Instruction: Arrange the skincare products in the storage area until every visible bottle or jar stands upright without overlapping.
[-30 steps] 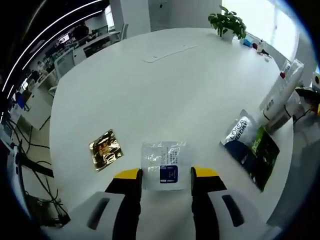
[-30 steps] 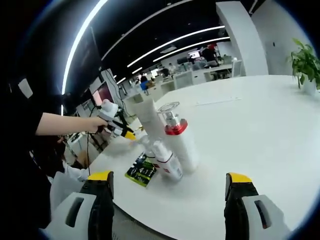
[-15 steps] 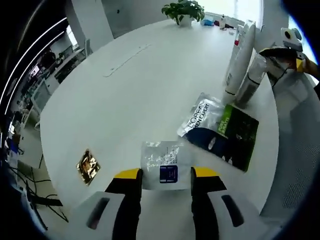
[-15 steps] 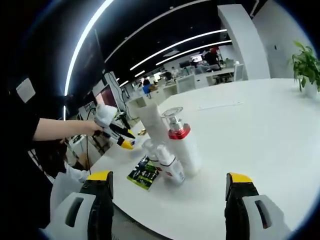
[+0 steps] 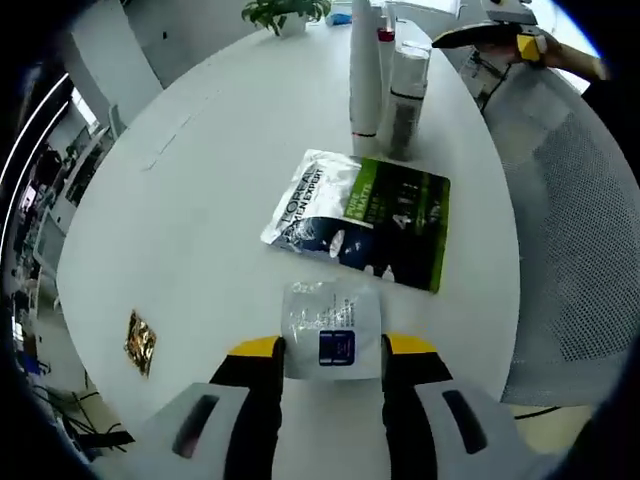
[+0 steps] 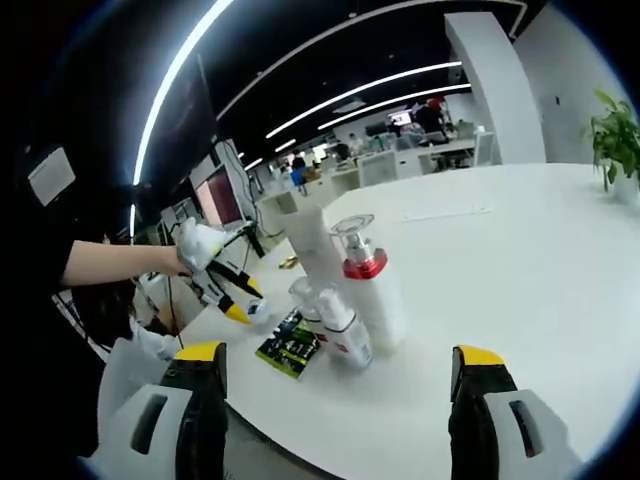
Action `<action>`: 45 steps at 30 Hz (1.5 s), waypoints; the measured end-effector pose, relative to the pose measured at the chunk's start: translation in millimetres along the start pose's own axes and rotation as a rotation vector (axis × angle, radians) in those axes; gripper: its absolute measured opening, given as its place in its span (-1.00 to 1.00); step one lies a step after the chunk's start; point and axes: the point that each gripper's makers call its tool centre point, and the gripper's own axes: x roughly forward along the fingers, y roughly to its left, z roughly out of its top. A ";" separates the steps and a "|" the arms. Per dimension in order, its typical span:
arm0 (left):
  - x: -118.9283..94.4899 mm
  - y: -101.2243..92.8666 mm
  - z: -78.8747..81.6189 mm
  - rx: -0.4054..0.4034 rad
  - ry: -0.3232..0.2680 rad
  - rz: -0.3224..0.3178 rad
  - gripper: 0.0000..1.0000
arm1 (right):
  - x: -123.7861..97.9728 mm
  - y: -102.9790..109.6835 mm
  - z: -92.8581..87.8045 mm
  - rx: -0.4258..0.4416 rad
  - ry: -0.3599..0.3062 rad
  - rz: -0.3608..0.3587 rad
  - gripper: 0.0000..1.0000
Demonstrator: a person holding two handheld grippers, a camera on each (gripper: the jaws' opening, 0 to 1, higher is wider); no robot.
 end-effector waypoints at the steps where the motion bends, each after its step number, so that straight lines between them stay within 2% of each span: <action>1: 2.9 -1.2 -4.5 0.004 0.001 -0.011 -0.21 | 0.0 0.3 -0.2 -0.001 0.001 0.001 0.97; 5: 8.3 -15.1 -9.5 0.024 0.004 -0.050 -0.22 | -0.2 0.7 -1.1 -0.005 0.006 0.001 0.96; 10: 11.9 -26.9 -11.1 0.106 0.014 -0.091 -0.23 | 0.4 1.6 -2.7 -0.007 0.015 0.004 0.96; 19: 17.2 -26.4 -12.0 0.144 0.018 -0.118 -0.23 | 0.8 0.3 -4.2 -0.006 0.023 -0.001 0.96; 25: 23.0 -30.0 -18.2 0.200 0.059 -0.132 -0.24 | 1.5 -0.7 -5.4 -0.006 0.030 -0.006 0.96; 30: 24.1 -31.8 -10.5 0.197 0.046 -0.132 -0.24 | 2.2 -0.5 -5.9 -0.006 0.034 -0.007 0.96; 45: 23.5 -30.7 -10.1 0.176 0.046 -0.139 -0.24 | 2.4 -1.8 -6.9 -0.005 0.038 -0.010 0.96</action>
